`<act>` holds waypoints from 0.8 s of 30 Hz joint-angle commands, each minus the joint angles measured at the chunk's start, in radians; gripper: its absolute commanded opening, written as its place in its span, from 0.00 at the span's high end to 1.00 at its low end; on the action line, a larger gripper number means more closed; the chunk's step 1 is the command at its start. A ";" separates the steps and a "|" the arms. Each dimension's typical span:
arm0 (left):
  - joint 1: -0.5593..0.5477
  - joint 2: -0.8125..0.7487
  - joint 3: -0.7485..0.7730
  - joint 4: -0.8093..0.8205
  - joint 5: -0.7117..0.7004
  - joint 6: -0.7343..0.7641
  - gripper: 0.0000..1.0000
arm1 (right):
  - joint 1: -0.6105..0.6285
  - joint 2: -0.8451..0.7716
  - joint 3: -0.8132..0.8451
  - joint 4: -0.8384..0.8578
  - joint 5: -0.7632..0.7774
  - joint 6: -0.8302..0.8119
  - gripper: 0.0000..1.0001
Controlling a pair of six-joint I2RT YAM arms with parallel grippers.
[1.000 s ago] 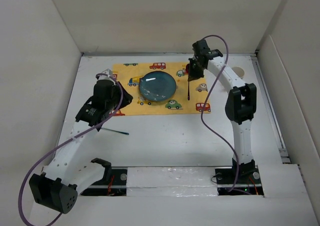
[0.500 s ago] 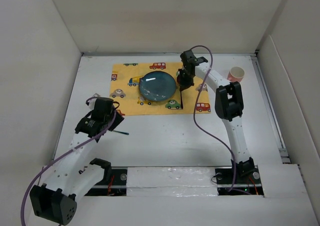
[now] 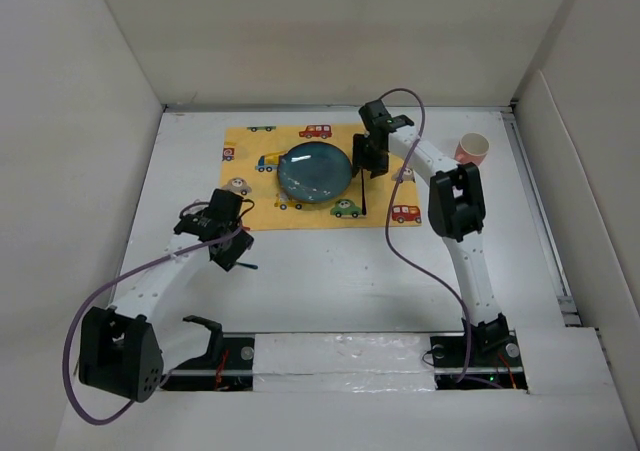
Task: Set the dinner table for one person
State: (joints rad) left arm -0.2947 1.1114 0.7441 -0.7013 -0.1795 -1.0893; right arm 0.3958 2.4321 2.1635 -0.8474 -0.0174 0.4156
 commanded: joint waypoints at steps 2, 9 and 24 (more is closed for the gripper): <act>0.014 0.016 0.023 -0.033 -0.066 -0.106 0.52 | 0.011 -0.146 -0.028 0.041 -0.058 0.009 0.36; 0.193 0.091 -0.020 0.017 -0.020 -0.057 0.54 | 0.011 -0.555 -0.392 0.218 -0.099 0.097 0.46; 0.233 0.214 -0.015 0.014 -0.147 -0.123 0.54 | 0.133 -1.012 -0.909 0.410 -0.265 0.129 0.81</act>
State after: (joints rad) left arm -0.0654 1.3003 0.6964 -0.6708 -0.2543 -1.1736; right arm 0.5175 1.4410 1.2701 -0.4503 -0.2516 0.5648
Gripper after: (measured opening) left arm 0.455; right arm 0.181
